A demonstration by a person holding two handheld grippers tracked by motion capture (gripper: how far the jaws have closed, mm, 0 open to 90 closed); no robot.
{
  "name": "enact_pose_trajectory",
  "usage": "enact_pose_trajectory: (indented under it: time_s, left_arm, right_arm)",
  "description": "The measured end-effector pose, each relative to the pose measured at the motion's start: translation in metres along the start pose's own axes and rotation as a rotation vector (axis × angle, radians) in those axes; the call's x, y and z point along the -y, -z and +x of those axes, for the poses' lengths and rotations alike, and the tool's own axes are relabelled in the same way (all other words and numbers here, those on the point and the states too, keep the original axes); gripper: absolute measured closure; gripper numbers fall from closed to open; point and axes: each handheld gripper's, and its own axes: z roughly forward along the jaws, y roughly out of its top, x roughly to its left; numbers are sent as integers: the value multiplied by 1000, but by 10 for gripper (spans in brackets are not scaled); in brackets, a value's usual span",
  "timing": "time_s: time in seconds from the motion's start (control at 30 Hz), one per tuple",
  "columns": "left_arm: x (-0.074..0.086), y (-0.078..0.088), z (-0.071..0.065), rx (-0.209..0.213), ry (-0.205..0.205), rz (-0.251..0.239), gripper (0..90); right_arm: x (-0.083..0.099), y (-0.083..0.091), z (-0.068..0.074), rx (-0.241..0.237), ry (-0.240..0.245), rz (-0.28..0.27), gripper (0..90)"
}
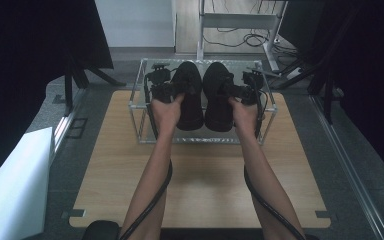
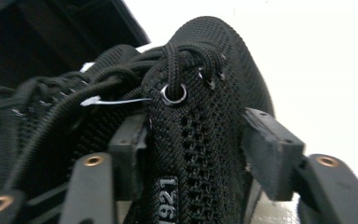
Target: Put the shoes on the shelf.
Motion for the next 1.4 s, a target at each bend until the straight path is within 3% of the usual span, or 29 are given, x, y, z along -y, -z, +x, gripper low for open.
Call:
enact_pose_trajectory:
  time_s: [0.03,0.07,0.1,0.17,0.23,0.33,0.43,0.47,0.57,0.67,0.93,1.13,1.17,1.27,1.37,1.4]
  left_arm:
    - [-1,0,0,8,1,3,383]
    - [-1,0,1,25,-2,-1,383]
    - [-2,2,1,48,-3,-17,373]
    - [-3,5,1,90,1,-41,374]
    - [-4,8,-1,106,-6,-48,372]
    - [-4,12,0,118,-13,-59,376]
    - [-5,24,6,175,-1,-99,404]
    - [-5,24,6,175,-1,-99,411]
    - [-4,37,8,212,-27,-115,429]
    - [-2,45,9,226,-37,-129,441]
    - [19,69,17,284,-91,-142,555]
    - [43,87,28,276,-160,-143,654]
    - [47,90,30,277,-170,-141,693]
    - [59,95,33,277,-213,-128,727]
    - [81,98,32,294,-269,-107,792]
    - [81,98,32,294,-269,-107,806]
  right_arm:
    - [-2,-1,-3,-37,-23,13,341]
    - [-2,-1,-3,-37,-23,13,341]
    - [-4,0,-6,-77,-34,4,316]
    - [-5,0,-5,-96,-23,5,297]
    - [-8,3,-4,-116,-8,2,293]
    - [-10,7,-5,-139,-7,-4,306]
    - [-13,19,-9,-195,-13,-27,319]
    - [-13,19,-9,-195,-13,-27,319]
    - [-14,34,-11,-249,-4,-16,340]
    - [-13,41,-13,-265,7,-28,354]
    - [3,61,-22,-300,86,-6,464]
    - [21,81,-31,-280,153,-21,602]
    - [28,89,-35,-297,149,-35,663]
    - [35,95,-38,-312,149,-37,715]
    - [54,103,-38,-340,192,-21,804]
    - [54,103,-38,-340,192,-21,804]
